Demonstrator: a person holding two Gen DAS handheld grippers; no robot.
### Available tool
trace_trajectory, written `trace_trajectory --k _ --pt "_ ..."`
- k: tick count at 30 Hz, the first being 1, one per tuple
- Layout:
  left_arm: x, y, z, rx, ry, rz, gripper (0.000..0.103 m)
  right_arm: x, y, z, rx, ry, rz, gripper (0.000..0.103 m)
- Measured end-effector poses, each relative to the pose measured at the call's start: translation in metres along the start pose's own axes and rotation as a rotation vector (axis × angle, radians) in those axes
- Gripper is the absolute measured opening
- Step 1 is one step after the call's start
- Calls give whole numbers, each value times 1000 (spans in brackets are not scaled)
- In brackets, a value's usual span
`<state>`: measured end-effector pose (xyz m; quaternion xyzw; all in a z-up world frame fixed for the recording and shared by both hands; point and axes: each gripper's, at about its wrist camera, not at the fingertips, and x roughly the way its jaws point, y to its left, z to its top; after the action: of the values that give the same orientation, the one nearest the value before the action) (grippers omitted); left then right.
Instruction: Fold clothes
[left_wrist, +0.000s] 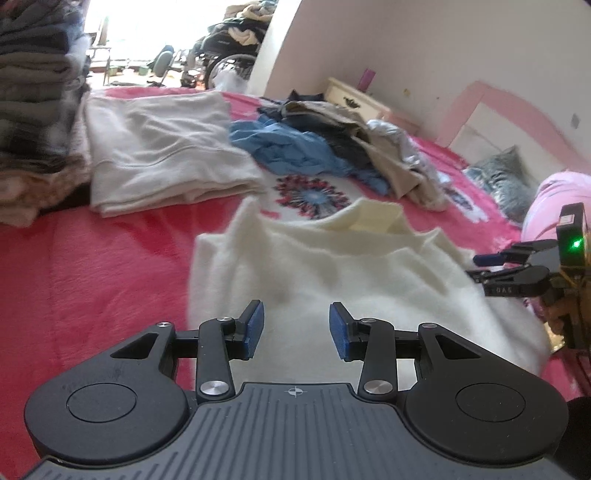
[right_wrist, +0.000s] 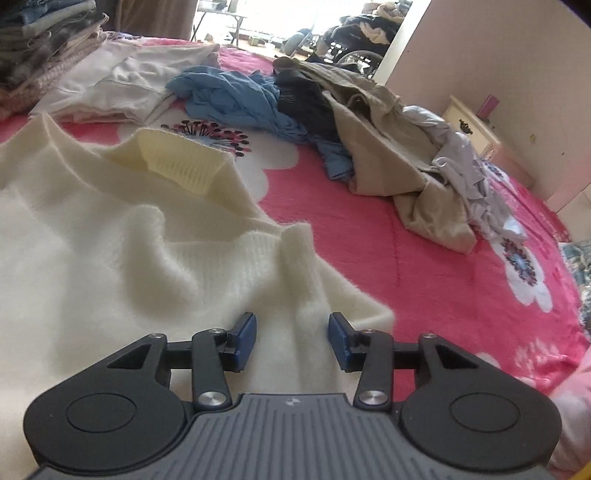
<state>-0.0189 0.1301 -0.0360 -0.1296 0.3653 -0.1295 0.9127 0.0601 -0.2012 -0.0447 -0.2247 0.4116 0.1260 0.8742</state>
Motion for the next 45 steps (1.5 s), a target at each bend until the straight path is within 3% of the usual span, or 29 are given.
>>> trace_trajectory --k 1,2,3,5,11,16,19,22,25,28,32,33,34,37,40,45 --pt "0 3 -1 -4 2 7 39 2 -3 0 6 -7 12 38" --pt "0 5 -1 -8 2 15 39 3 -6 0 17 -15 15 21" --pt "0 8 -2 -12 3 24 39 3 -8 0 30 -22 10 11" --pt "1 11 -2 -21 4 37 39 2 -13 -1 55 -36 -1 8" --pt "5 13 0 -9 2 68 39 -22 -36 -5 171 -131 -50 7" --pt "10 12 3 -12 -3 84 42 -17 -50 -13 234 -106 -43 7" --pt "13 14 5 -12 -8 91 50 -8 -50 -18 258 -85 -24 7" --pt "16 19 7 -22 8 87 50 -11 -58 -20 334 -107 68 15" --pt "13 22 10 -14 17 72 50 -19 -66 -19 371 -157 131 41" --pt "12 21 9 22 7 53 51 -9 -64 -11 337 -125 128 42" --pt "14 17 11 62 -23 37 51 10 -58 -7 320 -62 126 37" --pt "14 16 12 73 -35 31 51 11 -58 -8 328 -60 121 30" --pt "14 15 12 85 -44 25 51 12 -57 -9 337 -59 116 13" --pt "24 10 14 130 -35 43 50 11 -55 -11 348 -64 86 10" --pt "37 6 17 153 2 121 39 0 -52 -12 338 -101 22 9" --pt "32 -2 21 160 -34 142 18 -33 -50 -12 346 -222 -67 8"
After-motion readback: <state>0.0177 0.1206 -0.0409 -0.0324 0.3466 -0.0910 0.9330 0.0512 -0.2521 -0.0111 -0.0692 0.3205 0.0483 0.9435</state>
